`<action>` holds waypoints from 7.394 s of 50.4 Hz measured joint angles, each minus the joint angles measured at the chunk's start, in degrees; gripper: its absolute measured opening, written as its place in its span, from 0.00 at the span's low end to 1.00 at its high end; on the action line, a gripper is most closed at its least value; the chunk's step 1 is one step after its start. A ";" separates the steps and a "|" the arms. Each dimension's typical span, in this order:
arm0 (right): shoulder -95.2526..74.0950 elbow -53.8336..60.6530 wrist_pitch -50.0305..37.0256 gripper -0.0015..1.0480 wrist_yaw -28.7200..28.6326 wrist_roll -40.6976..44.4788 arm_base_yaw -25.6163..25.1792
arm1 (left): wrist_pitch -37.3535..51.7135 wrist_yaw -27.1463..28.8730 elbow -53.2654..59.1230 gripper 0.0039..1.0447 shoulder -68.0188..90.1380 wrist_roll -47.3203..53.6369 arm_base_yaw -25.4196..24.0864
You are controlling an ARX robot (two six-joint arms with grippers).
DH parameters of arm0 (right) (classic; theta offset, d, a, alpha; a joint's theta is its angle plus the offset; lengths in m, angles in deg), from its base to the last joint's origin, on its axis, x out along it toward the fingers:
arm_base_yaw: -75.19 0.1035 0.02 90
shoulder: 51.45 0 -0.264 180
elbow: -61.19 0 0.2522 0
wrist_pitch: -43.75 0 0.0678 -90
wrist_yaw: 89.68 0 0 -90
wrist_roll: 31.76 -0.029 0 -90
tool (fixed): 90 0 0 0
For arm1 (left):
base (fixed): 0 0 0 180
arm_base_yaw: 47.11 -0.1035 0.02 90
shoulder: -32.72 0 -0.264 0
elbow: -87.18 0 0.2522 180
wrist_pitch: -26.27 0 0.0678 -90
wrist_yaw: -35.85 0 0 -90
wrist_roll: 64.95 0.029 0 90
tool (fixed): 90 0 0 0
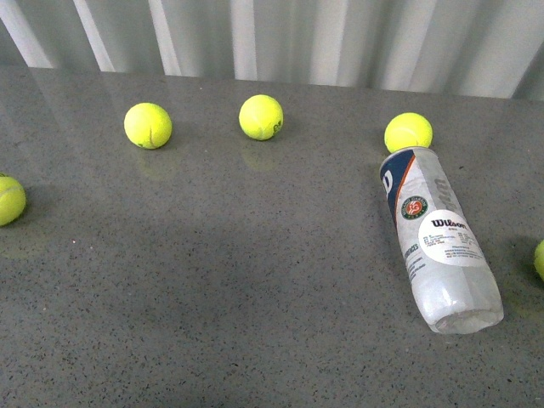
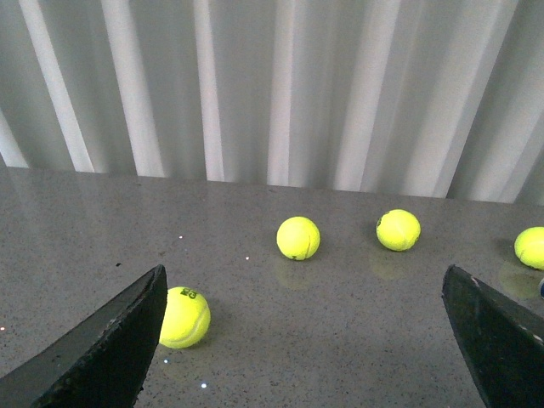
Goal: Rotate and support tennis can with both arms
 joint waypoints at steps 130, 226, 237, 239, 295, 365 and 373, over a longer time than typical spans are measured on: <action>-118.84 -59.34 -2.19 0.47 -10.08 -7.43 12.02 | -0.09 0.02 0.00 0.94 -0.04 -0.02 0.00; -118.55 -62.64 -19.91 0.93 -19.54 42.45 24.17 | -0.09 0.02 0.00 0.94 -0.04 -0.02 0.00; -106.47 -56.33 -24.87 0.93 -15.80 21.77 21.07 | -0.09 0.02 0.00 0.94 -0.04 0.00 0.00; -103.73 -54.82 -25.40 0.93 -13.14 17.70 19.85 | -0.09 0.02 0.00 0.94 -0.04 -0.02 0.00; -51.69 -1.81 -48.68 0.06 -4.55 -0.22 -5.29 | -0.09 0.00 0.00 0.94 -0.15 -0.02 0.00; -8.76 0.02 -9.09 0.03 0.04 -0.02 -0.24 | -0.09 0.02 0.00 0.94 -0.15 -0.02 0.00; -0.37 0.00 -0.33 0.03 0.02 -0.02 -0.24 | -0.09 0.04 0.00 0.94 -0.13 -0.02 0.00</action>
